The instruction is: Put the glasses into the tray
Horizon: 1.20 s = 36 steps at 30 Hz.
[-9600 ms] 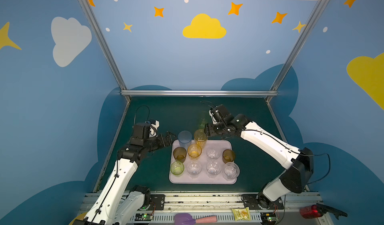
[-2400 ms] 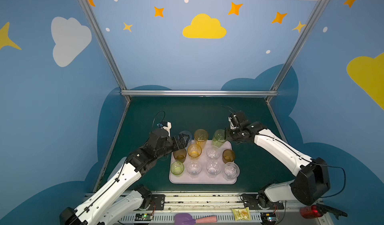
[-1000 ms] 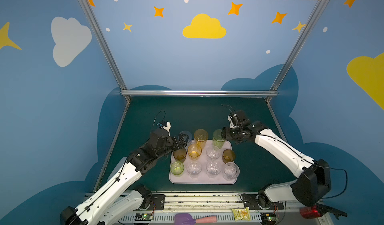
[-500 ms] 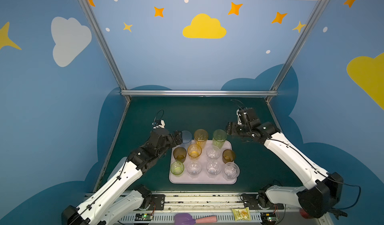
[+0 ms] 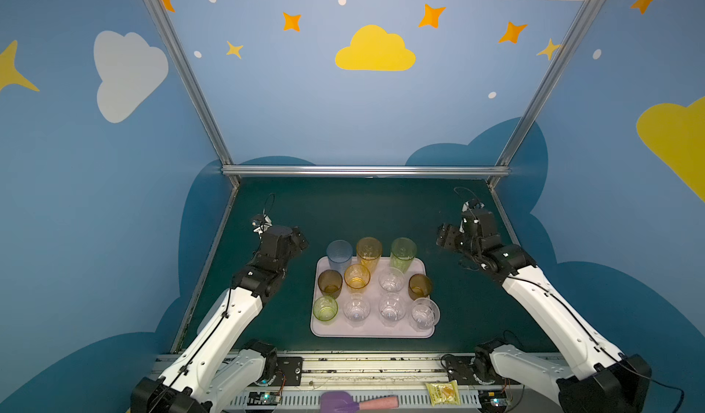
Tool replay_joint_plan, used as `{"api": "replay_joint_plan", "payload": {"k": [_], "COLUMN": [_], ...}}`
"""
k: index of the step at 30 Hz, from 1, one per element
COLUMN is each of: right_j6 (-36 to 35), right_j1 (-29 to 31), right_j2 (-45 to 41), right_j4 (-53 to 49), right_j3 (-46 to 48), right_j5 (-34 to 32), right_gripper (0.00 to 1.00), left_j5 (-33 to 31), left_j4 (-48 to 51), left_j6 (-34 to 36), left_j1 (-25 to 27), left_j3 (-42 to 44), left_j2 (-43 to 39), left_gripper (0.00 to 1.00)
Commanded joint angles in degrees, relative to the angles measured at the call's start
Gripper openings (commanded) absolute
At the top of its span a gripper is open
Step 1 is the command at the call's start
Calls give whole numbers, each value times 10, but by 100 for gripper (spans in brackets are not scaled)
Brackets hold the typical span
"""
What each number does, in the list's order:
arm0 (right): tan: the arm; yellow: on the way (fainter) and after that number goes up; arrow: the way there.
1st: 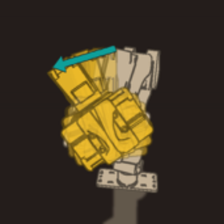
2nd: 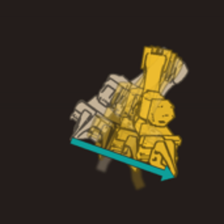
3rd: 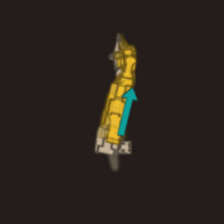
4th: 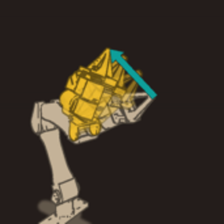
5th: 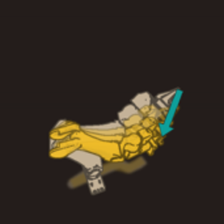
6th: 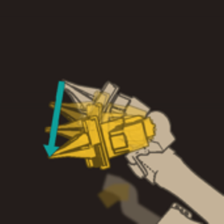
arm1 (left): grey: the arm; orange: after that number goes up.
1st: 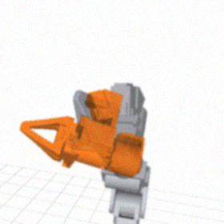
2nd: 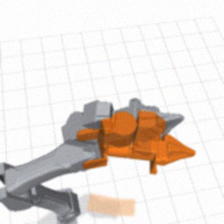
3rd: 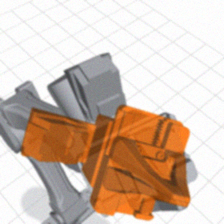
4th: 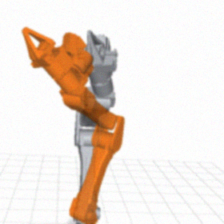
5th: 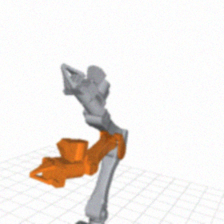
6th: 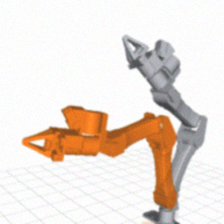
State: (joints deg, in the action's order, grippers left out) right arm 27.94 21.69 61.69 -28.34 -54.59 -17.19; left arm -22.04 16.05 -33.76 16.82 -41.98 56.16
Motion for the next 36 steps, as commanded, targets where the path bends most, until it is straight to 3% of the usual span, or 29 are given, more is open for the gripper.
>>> {"api": "replay_joint_plan", "payload": {"k": [1, 9, 12, 17, 22, 25, 29, 36], "right_j6": [-19, -63, -78, -79, -83, -88, -81, -127], "right_j1": [-16, -56, -76, -120, -141, -148, -166, -189], "right_j2": [-26, -91, -97, -76, -32, 8, 52, 46], "right_j4": [72, 274, 322, 373, 453, 500, 517, 584], "right_j3": [31, 176, 218, 255, 285, 299, 295, 335], "right_j5": [-76, -116, -120, -96, -92, -94, -63, -31], "right_gripper": [85, 85, 85, 85, 85, 85, 85, 85], "left_j5": [-100, -94, -53, -44, -19, -16, 14, 38], "left_j4": [-55, -248, -286, -378, -388, -450, -533, -557], "left_j6": [38, 139, 158, 213, 271, 310, 312, 305], "left_j1": [-13, -55, -84, -96, -97, -101, -114, -127], "left_j3": [24, 75, 74, 94, 99, 142, 179, 169], "left_j2": [26, 139, 173, 198, 194, 189, 220, 286], "left_gripper": [100, 100, 100, 100, 100, 100, 100, 100]}}
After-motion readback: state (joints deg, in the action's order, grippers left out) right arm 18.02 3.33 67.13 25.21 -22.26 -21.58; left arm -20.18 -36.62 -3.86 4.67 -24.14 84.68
